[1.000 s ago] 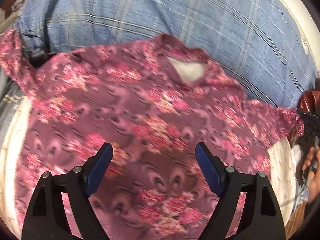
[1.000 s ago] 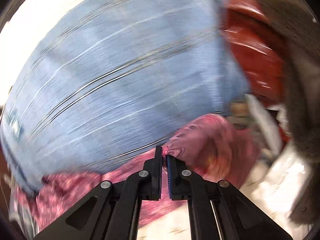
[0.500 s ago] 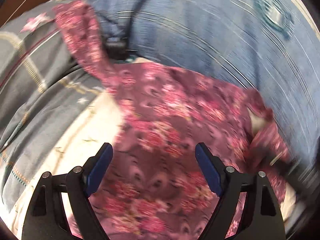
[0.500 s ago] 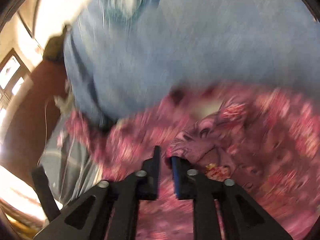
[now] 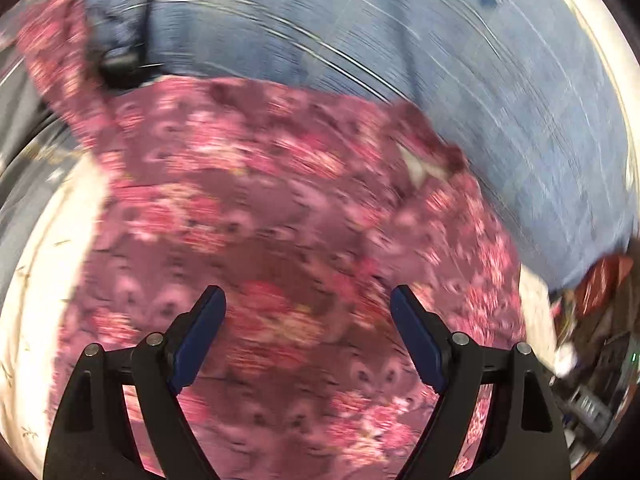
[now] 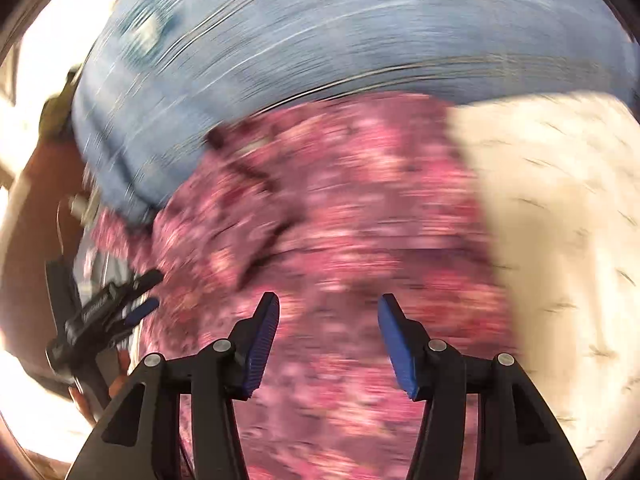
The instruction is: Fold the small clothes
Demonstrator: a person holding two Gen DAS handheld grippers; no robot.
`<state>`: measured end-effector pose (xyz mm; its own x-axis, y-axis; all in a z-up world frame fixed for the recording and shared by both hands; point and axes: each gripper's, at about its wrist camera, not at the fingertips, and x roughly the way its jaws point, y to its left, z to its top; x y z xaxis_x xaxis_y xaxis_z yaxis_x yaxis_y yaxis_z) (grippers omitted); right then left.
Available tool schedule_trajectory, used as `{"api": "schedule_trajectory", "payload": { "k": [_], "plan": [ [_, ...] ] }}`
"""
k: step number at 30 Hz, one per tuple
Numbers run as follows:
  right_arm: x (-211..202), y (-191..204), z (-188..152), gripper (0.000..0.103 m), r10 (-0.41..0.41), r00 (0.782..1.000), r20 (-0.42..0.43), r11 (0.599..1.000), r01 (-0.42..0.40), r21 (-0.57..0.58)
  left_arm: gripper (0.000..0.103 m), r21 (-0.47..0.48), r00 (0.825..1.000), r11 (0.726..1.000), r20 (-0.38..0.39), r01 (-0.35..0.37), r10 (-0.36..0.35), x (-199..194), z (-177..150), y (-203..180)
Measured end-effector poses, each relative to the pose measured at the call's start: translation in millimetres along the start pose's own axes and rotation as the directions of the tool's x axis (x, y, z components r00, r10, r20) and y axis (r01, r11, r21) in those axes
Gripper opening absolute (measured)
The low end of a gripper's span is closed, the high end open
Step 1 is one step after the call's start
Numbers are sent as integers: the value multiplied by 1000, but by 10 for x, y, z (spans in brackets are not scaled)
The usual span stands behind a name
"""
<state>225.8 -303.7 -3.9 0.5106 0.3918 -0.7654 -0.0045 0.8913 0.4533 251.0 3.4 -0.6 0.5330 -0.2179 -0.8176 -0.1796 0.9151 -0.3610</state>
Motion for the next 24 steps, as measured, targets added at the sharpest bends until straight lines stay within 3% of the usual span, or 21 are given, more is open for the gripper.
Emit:
{"api": "schedule_trajectory", "payload": {
  "k": [3, 6, 8, 9, 10, 11, 12, 13, 16, 18, 19, 21, 24],
  "plan": [
    [-68, -332, 27, 54, 50, 998, 27, 995, -52, 90, 85, 79, 994, 996, -102, 41, -33, 151, -77, -348],
    [-19, -535, 1, 54, 90, 996, 29, 986, -93, 141, 85, 82, 961, 986, -251, 144, -120, 426, -155, -682],
    [44, -586, -17, 54, 114, 993, 27, 979, -117, 168, 84, 60, 960, 990, -258, 128, -108, 560, -90, -780],
    [55, -584, -25, 54, 122, 992, 37, 977, -127, 172, 77, 53, 971, 993, -222, 103, -89, 579, -16, -810],
    [47, -577, -26, 54, 129, 991, 45, 976, -135, 171, 63, 48, 978, 995, -193, 86, -75, 586, 78, -818],
    [41, -556, -13, 54, 136, 990, 46, 976, -142, 168, 23, 37, 982, 998, -182, 48, -40, 584, 195, -783],
    [21, -552, -13, 54, 143, 989, 47, 976, -149, 160, 10, -9, 985, 999, -169, 44, -45, 541, 356, -677],
    [-17, -556, -15, 54, 149, 987, 51, 976, -155, 153, 10, -74, 989, 995, -134, 61, -70, 450, 495, -537],
    [-84, -575, -9, 54, 151, 986, 66, 978, -159, 134, 18, -241, 999, 970, 0, -32, 32, 45, 825, 34],
    [-97, -605, 2, 55, 163, 984, 76, 974, -173, 147, 49, -264, 994, 959, 26, -99, 110, -148, 890, 282],
    [-90, -617, 9, 56, 175, 981, 81, 969, -186, 160, 55, -269, 992, 957, 31, -113, 125, -218, 866, 372],
    [-50, -633, 18, 56, 197, 977, 87, 961, -210, 182, 65, -267, 995, 960, 29, -87, 98, -291, 739, 440],
    [48, -612, 12, 56, 223, 971, 87, 947, -237, 217, 68, -229, 1000, 973, -23, 11, -17, -234, 474, 372]
  ]
}}
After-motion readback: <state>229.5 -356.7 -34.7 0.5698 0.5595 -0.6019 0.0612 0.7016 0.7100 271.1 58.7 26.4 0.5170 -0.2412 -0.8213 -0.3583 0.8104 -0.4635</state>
